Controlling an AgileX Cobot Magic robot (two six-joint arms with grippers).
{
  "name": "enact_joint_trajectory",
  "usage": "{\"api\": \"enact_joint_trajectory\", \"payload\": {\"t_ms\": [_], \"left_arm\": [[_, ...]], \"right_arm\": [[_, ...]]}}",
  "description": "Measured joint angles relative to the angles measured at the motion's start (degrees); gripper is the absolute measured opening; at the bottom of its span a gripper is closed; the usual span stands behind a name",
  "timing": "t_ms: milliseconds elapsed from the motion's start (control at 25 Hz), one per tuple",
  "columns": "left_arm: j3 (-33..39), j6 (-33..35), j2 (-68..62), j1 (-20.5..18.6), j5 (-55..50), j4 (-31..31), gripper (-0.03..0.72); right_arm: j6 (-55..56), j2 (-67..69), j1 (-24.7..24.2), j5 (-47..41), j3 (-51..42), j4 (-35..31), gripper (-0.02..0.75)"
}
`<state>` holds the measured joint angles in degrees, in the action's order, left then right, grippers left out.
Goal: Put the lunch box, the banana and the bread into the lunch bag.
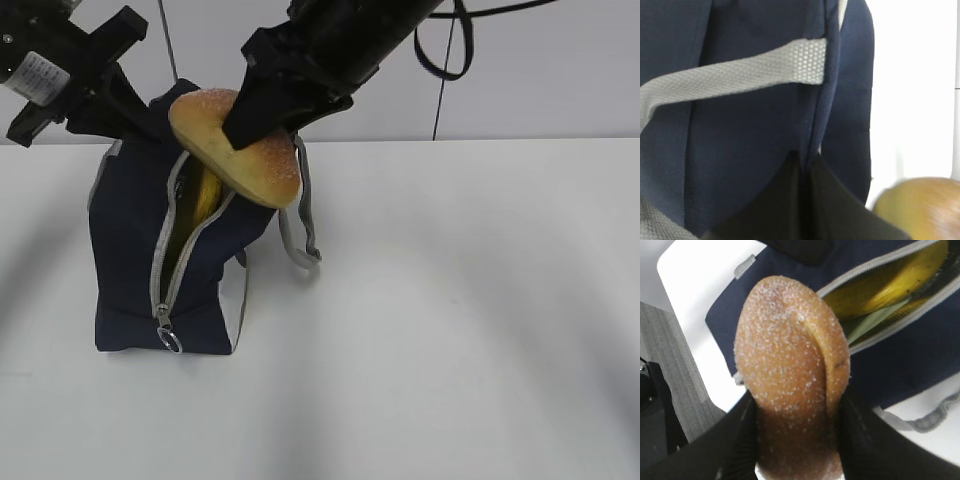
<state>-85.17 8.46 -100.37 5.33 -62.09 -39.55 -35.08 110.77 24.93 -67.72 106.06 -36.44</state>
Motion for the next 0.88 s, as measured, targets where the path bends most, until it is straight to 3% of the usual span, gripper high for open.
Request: {"api": "enact_joint_trajectory", "payload": {"t_ms": [200,640,880], "left_arm": [[0.00,0.00,0.00,0.00,0.00,-0.72,-0.003],[0.00,0.00,-0.04,0.00,-0.12,-0.83,-0.003],[0.00,0.00,-0.04,0.00,0.03,-0.95,-0.003]], "right_arm": [[0.93,6.20,0.00,4.29,0.00,-5.57,0.321],[9.92,12.89,0.00,8.88,0.00,-6.63,0.358],[10.55,13.99,0.22,13.51,0.32,-15.07,0.359]]}}
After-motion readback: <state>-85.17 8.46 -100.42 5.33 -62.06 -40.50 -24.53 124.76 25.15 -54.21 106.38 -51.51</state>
